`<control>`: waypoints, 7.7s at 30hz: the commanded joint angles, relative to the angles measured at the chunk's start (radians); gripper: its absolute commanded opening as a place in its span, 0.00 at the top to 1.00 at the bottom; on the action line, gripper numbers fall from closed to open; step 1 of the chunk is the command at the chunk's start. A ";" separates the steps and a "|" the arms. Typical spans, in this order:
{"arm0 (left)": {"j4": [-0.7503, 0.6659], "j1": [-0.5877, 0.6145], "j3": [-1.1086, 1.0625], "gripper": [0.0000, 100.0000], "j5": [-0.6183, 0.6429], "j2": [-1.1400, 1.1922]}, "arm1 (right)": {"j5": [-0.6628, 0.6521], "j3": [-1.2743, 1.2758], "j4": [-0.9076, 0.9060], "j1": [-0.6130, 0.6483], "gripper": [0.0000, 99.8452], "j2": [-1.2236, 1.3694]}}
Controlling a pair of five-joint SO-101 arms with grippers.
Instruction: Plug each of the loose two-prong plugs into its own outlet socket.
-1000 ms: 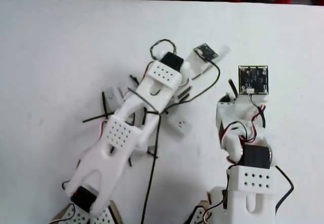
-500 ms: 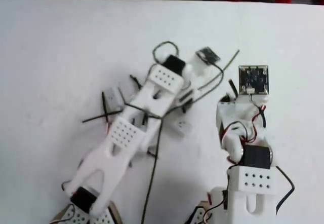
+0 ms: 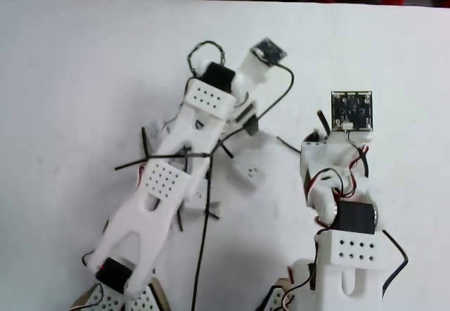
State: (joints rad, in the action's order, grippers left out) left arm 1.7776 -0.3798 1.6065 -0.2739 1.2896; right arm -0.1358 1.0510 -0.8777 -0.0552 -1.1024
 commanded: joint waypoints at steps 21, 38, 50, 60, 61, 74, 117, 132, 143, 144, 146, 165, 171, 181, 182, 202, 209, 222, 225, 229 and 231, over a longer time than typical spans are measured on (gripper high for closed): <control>-0.247 0.013 -0.025 0.70 0.094 -0.058 | 0.006 -0.049 0.019 0.025 0.98 0.004; -0.245 -0.143 0.028 0.70 0.569 -0.015 | 0.006 -0.051 0.019 0.019 0.98 -0.002; -0.210 -0.136 0.061 0.71 0.572 0.051 | 0.006 -0.051 0.018 0.019 0.98 -0.002; -0.153 -0.136 0.061 0.71 0.572 0.053 | 0.006 -0.052 0.012 0.019 0.98 -0.007; -0.141 -0.139 0.061 0.71 0.571 0.053 | 0.006 -0.054 0.012 0.018 0.98 -0.007; -0.048 -0.163 0.058 0.71 0.563 0.065 | 0.006 -0.055 0.012 0.018 0.98 -0.007; -0.005 0.021 -0.922 0.77 -0.566 -0.803 | 0.006 -0.055 0.018 0.018 0.98 -0.007; -0.161 -0.108 -1.201 0.77 -0.647 -0.849 | 0.006 -0.054 0.018 0.018 0.98 -0.005; -0.155 -0.219 -1.204 0.77 -0.540 -0.840 | 0.008 -0.055 0.019 -0.024 0.98 -0.007; -0.163 -0.226 -1.206 0.77 -0.522 -0.839 | 0.008 -0.055 0.019 -0.024 0.98 -0.007; -0.221 -0.240 -1.254 0.77 -0.505 -0.840 | 0.008 -0.055 0.019 -0.025 0.98 -0.007; -0.654 -0.251 -1.633 0.77 -0.402 -0.840 | 0.008 -0.055 0.019 -0.024 0.98 -0.007; -0.605 -0.203 -1.629 0.77 -0.393 -0.900 | 0.008 -0.055 0.019 -0.024 0.98 -0.007; -0.526 -0.133 -1.633 0.77 -0.390 -1.198 | 0.008 -0.055 0.019 -0.021 0.98 -0.007; -0.519 -0.124 -1.633 0.77 -0.390 -1.219 | 0.008 -0.055 0.019 -0.021 0.98 -0.007; -0.462 0.028 -1.987 0.77 -0.255 -1.457 | 0.008 -0.055 0.019 -0.019 0.98 -0.002; -0.546 0.058 -2.101 0.77 -0.011 -1.469 | 0.008 -0.055 0.019 0.010 0.98 0.002; -0.671 0.028 -2.274 0.67 0.138 -1.466 | 0.008 -0.055 0.019 0.008 0.98 -0.005; -0.703 0.012 -2.326 0.68 0.137 -1.466 | 0.008 -0.055 0.019 0.008 0.98 -0.005; -0.746 -0.001 -2.369 0.71 0.137 -1.466 | 0.008 -0.055 0.019 0.008 0.98 -0.005; -0.798 0.002 -2.395 0.74 0.137 -1.466 | 0.008 -0.055 0.019 0.008 0.98 -0.005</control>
State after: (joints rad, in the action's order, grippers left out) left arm 1.0641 -0.3705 -0.7610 -0.1450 -0.1312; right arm -0.1358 1.0449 -0.8777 -0.0491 -1.1009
